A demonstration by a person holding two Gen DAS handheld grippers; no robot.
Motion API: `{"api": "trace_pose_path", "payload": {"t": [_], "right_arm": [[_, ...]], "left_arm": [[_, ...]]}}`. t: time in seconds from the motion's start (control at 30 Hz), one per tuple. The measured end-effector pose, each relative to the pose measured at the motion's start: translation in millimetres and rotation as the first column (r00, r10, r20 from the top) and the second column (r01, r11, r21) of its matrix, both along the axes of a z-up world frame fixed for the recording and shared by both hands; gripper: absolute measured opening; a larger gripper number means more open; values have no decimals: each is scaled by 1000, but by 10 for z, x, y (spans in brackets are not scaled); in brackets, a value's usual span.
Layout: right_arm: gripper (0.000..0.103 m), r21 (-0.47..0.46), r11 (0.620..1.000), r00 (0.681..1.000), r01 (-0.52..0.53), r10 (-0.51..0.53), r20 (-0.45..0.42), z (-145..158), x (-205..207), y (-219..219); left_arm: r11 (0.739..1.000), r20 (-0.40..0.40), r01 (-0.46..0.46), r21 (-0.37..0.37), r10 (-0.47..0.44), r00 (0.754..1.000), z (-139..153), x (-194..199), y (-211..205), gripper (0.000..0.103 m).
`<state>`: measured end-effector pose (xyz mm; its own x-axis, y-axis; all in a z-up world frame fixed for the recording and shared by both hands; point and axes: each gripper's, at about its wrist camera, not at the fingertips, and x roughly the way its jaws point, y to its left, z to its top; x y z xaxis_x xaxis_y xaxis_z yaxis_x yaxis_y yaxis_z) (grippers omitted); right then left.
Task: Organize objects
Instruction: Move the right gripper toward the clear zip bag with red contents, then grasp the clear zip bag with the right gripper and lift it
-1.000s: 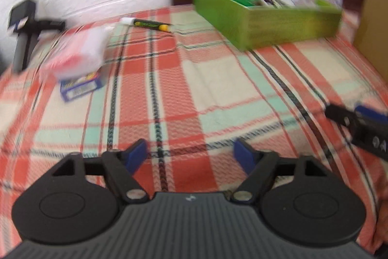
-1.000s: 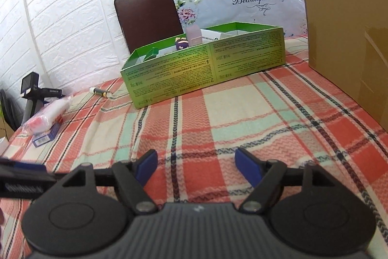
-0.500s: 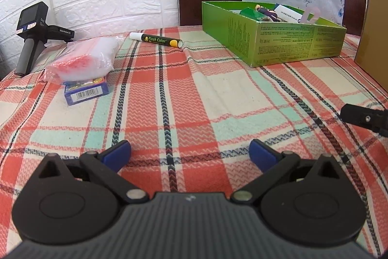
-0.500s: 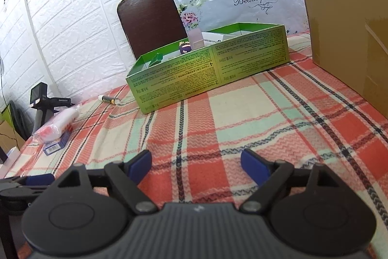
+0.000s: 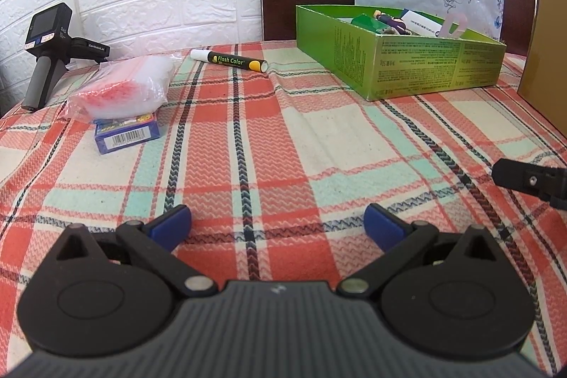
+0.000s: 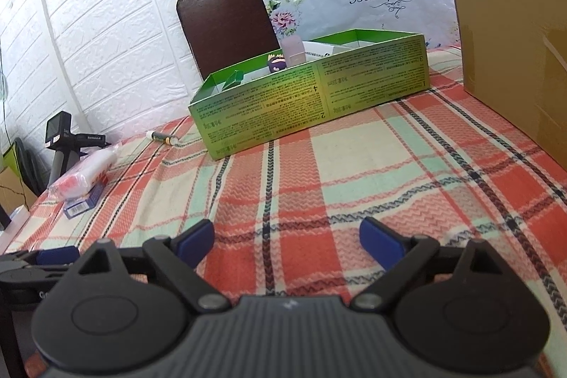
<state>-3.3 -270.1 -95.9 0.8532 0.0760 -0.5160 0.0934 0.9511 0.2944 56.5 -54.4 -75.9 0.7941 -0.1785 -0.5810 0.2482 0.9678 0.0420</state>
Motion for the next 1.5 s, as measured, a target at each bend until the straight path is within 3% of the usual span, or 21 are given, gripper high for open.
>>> {"api": "trace_pose_path", "payload": {"t": [0.37,0.47,0.57,0.63,0.67,0.73,0.8,0.9,1.03,1.17,1.3,1.4,1.5], "right_arm": [[90,-100,994,998,-51,48,-40,24,67,198],[89,-83,988,990,-132,128,-50,52,154,388],[88,-41,967,967,-250,248,-54,123,398,701],[88,-30,949,948,-315,313,-50,194,661,969],[88,-21,940,940,-341,339,-45,244,820,1107],[88,36,925,925,-379,379,-15,369,1153,1364],[89,116,909,916,-399,401,9,452,1505,1609],[90,249,885,909,-394,414,-34,425,2063,1923],[91,271,894,911,-358,398,-109,241,2468,2253],[49,281,880,891,-384,433,-138,152,2426,2323],[41,188,905,905,-382,408,-121,304,2149,2221],[38,199,914,918,-354,380,-116,328,1858,1889],[34,193,932,925,-308,341,-170,219,1452,1448]], "left_arm": [[1000,-9,-17,-8,17,1000,40,10,136,103],[992,59,-125,35,123,991,96,56,485,103],[950,120,-309,46,302,946,114,133,1021,103],[914,80,-405,-34,407,910,89,189,1400,103],[895,29,-425,-134,432,901,71,196,1592,103],[872,45,-409,-267,436,899,87,128,1761,103],[878,56,-403,-257,430,901,81,134,1724,103],[894,81,-382,-234,409,909,89,135,1646,103],[887,69,-379,-263,409,910,66,175,1709,103],[886,73,-379,-267,411,909,57,148,1696,103],[886,70,-379,-266,410,909,53,128,1703,103],[887,65,-380,-261,409,910,53,134,1699,103],[890,61,-382,-250,408,911,52,134,1682,103]]}}
